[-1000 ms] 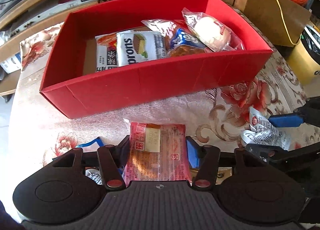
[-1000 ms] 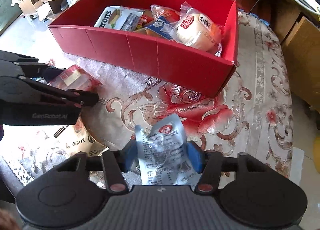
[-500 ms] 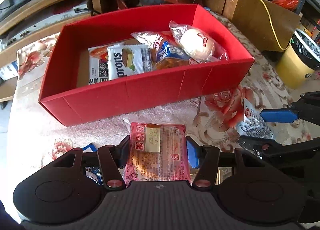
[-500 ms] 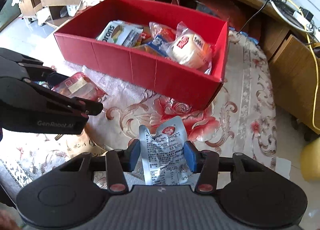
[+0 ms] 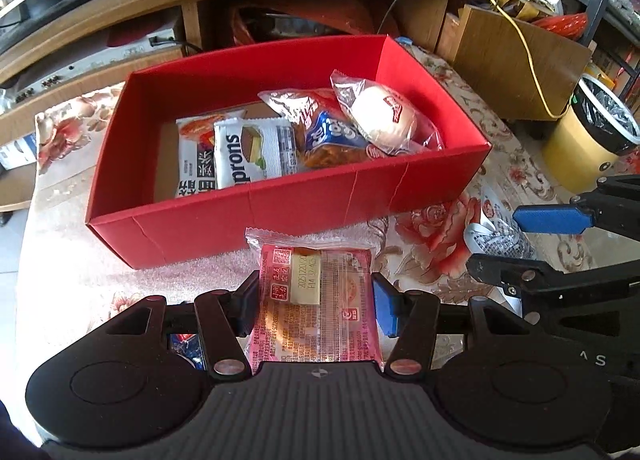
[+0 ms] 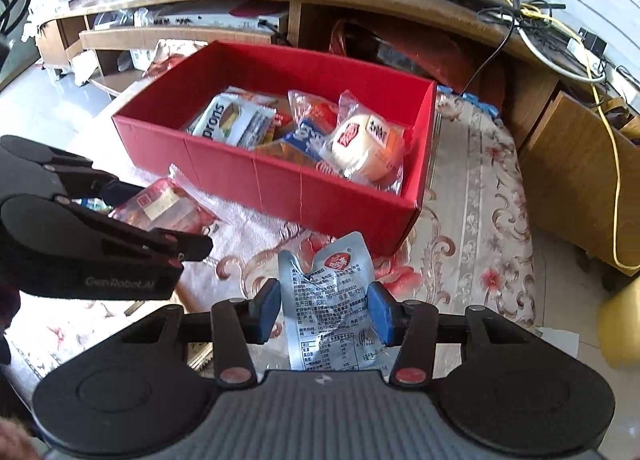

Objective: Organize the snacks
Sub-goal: 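Carry both packets over the red box and lower them inside, then open both tools to release the packets into the red box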

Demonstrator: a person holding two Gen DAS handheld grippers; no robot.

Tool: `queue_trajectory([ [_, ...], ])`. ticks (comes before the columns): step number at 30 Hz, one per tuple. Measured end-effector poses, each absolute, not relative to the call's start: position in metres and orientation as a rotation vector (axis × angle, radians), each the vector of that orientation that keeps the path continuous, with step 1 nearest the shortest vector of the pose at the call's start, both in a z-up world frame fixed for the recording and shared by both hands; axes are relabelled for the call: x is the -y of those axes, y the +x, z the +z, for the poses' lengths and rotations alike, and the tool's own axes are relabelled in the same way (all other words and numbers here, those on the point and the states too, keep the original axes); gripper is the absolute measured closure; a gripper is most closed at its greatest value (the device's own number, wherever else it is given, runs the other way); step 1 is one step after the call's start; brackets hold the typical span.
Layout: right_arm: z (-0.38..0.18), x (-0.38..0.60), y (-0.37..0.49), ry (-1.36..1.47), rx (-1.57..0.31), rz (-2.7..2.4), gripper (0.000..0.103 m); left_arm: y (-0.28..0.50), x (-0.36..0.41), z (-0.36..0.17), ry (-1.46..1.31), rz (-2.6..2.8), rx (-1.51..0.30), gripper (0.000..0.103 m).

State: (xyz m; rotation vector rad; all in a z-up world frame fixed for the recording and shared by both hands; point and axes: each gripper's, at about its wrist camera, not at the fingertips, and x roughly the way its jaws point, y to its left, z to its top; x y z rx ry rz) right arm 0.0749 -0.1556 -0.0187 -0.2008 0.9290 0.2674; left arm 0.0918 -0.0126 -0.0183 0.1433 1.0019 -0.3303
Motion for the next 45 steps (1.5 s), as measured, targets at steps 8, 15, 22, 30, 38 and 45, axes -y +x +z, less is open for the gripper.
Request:
queue_trajectory([
  [8, -0.001, 0.159, 0.084, -0.152, -0.877, 0.262, 0.058, 0.096, 0.009, -0.004, 0.108, -0.330, -0.966, 0.040],
  [15, 0.012, 0.165, 0.097, -0.108, -0.843, 0.243, 0.058, 0.104, 0.007, 0.010, 0.073, -0.321, -0.930, 0.040],
  [22, 0.022, 0.163, 0.115, -0.093, -0.812, 0.233, 0.058, 0.117, 0.007, 0.021, 0.050, -0.310, -0.896, 0.040],
  [30, 0.027, 0.164, 0.144, -0.053, -0.801, 0.216, 0.058, 0.140, 0.008, 0.027, 0.027, -0.284, -0.874, 0.040],
  [38, 0.022, 0.160, 0.179, -0.025, -0.811, 0.213, 0.058, 0.167, 0.005, 0.022, 0.011, -0.248, -0.877, 0.040],
  [45, 0.012, 0.156, 0.205, -0.021, -0.834, 0.215, 0.058, 0.187, 0.003, 0.011, 0.008, -0.219, -0.899, 0.040],
])
